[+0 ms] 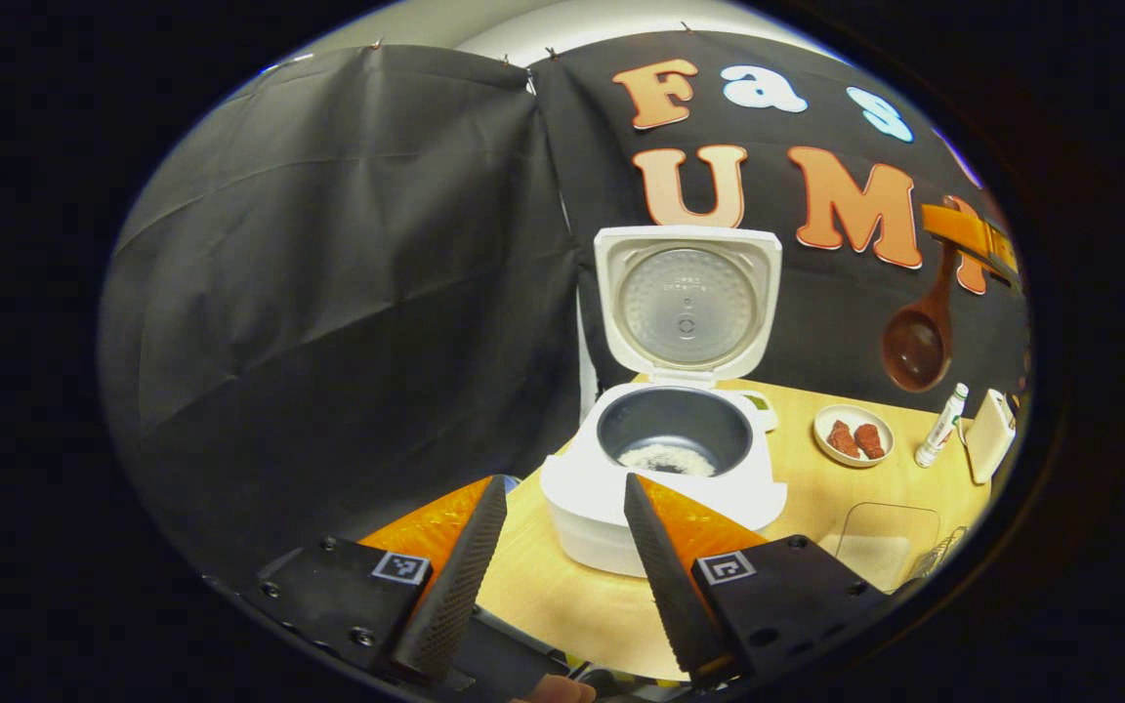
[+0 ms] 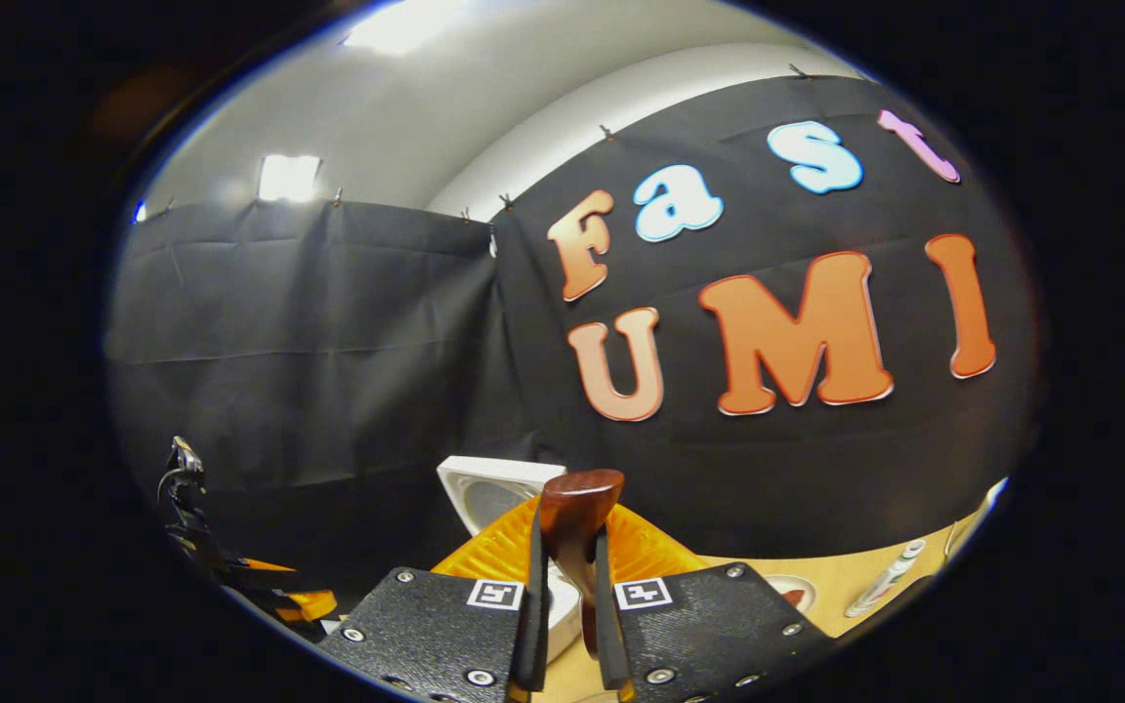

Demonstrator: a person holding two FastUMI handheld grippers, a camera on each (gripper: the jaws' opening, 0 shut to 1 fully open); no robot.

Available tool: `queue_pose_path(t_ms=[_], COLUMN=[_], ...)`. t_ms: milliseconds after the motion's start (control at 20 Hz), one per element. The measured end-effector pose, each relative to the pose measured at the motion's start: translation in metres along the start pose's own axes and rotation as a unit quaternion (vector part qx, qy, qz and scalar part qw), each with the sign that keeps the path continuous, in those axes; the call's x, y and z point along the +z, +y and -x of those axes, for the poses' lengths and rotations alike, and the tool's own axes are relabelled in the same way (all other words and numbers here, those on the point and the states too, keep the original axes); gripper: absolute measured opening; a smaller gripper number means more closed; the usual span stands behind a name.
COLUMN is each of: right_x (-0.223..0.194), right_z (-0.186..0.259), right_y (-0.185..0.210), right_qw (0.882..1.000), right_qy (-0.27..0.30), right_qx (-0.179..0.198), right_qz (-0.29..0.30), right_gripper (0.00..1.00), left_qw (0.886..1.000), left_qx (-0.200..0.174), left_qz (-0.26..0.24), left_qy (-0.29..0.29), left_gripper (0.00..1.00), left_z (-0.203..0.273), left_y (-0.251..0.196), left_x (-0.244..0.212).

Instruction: Close the left gripper, press the button to open the rice cooker; take a wooden spoon from the chopstick holder with the right hand, scoop a spoonful of rice and pour it into the rice cooker, then put the wooden spoon back into the chopstick holder.

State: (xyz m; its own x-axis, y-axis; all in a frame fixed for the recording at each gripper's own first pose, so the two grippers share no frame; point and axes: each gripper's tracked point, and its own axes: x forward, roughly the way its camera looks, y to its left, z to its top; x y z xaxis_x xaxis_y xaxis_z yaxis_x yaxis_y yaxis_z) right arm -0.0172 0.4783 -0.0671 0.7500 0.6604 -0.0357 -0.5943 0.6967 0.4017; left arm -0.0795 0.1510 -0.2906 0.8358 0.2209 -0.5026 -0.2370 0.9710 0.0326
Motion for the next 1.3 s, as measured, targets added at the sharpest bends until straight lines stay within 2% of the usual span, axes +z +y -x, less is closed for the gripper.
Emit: queue_pose_path(t_ms=[250, 400, 600, 900, 1300], right_x=[-0.018, -0.027, -0.051, -0.1, -0.176], right_z=[0.06, 0.104, 0.157, 0.217, 0.253], right_y=[-0.072, -0.112, -0.159, -0.182, -0.205], right_qw=[0.994, 0.986, 0.972, 0.953, 0.925], right_qy=[0.023, 0.034, 0.055, 0.088, 0.109], right_qx=[-0.106, -0.165, -0.227, -0.281, -0.333], right_qz=[-0.002, -0.018, -0.038, -0.076, -0.144], right_gripper=[0.2, 0.2, 0.2, 0.2, 0.2], left_qw=[0.998, 0.997, 0.992, 0.989, 0.987], left_qx=[-0.049, -0.072, -0.119, -0.141, -0.146], left_qz=[-0.023, -0.026, -0.03, -0.051, -0.066], left_qy=[-0.014, -0.021, 0.006, -0.016, -0.023], left_gripper=[0.84, 0.84, 0.85, 0.84, 0.84], left_z=[-0.003, -0.002, 0.002, 0.01, 0.015], left_y=[-0.052, -0.078, -0.119, -0.152, -0.165], left_x=[0.015, 0.021, 0.012, 0.025, 0.027])
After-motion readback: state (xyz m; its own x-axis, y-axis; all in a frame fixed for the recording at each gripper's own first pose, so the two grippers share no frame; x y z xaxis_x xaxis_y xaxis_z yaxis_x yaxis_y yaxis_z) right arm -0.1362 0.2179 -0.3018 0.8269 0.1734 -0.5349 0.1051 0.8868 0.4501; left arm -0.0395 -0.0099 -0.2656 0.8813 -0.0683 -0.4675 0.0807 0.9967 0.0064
